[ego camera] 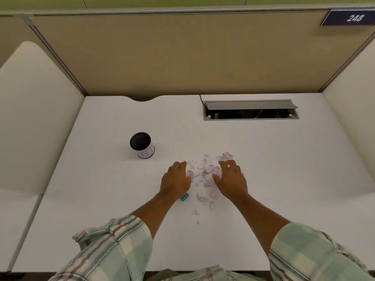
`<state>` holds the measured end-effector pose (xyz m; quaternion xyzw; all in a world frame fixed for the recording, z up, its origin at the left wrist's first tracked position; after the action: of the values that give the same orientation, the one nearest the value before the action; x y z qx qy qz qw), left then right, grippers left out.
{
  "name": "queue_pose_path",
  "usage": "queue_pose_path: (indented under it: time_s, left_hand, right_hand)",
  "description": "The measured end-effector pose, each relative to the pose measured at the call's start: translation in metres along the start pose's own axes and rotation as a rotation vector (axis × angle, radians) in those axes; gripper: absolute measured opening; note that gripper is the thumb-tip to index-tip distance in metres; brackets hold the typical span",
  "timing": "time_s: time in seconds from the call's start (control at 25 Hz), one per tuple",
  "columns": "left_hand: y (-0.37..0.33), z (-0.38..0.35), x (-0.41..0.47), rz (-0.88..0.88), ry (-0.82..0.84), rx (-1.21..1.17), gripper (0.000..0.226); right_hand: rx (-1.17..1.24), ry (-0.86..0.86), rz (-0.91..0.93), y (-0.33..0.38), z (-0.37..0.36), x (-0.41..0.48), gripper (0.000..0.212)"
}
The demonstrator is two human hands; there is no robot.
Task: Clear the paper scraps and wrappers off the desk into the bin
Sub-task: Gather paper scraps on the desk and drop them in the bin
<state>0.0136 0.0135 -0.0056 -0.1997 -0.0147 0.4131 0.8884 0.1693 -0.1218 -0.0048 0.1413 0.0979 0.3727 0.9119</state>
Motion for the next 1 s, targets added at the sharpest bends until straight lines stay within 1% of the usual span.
queue_pose_path:
  time_s: [0.08, 0.16, 0.24, 0.44, 0.6, 0.84, 1.0]
  left_hand:
    - [-0.001, -0.005, 0.005, 0.032, 0.07, -0.002, 0.054]
    - [0.001, -0.013, 0.008, 0.036, 0.118, 0.028, 0.052]
    - [0.003, -0.022, 0.011, 0.04, 0.133, 0.033, 0.05]
    - [0.004, -0.032, 0.018, 0.028, 0.129, 0.022, 0.046]
    - [0.008, -0.042, 0.019, 0.017, 0.15, 0.007, 0.05]
    - [0.01, -0.055, 0.025, 0.017, 0.134, -0.006, 0.048]
    - [0.016, -0.057, 0.025, 0.065, 0.068, -0.142, 0.041]
  right_hand:
    - [-0.019, 0.099, -0.049, -0.005, -0.004, 0.004, 0.067]
    - [-0.09, 0.184, -0.045, -0.011, -0.013, 0.005, 0.072]
    - [-0.123, 0.216, -0.033, -0.011, -0.022, 0.005, 0.072]
    - [-0.086, 0.202, -0.012, -0.002, -0.034, 0.008, 0.052]
    - [-0.106, 0.188, 0.009, 0.002, -0.043, 0.007, 0.04]
    - [-0.111, 0.171, 0.059, 0.003, -0.047, 0.004, 0.033]
    - [-0.072, 0.126, 0.057, 0.001, -0.055, 0.007, 0.033]
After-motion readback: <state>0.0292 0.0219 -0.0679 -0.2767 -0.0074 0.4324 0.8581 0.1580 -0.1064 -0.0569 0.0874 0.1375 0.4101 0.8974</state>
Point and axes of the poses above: each hand's wrist, its own x-axis towards the middle knuckle, its own z-axis out of the back of the hand, y = z × x, the point moved 2 cm from there along x, towards the middle knuckle, and after that the axes turned 9 degrees about -y, right-handed, at the moved point
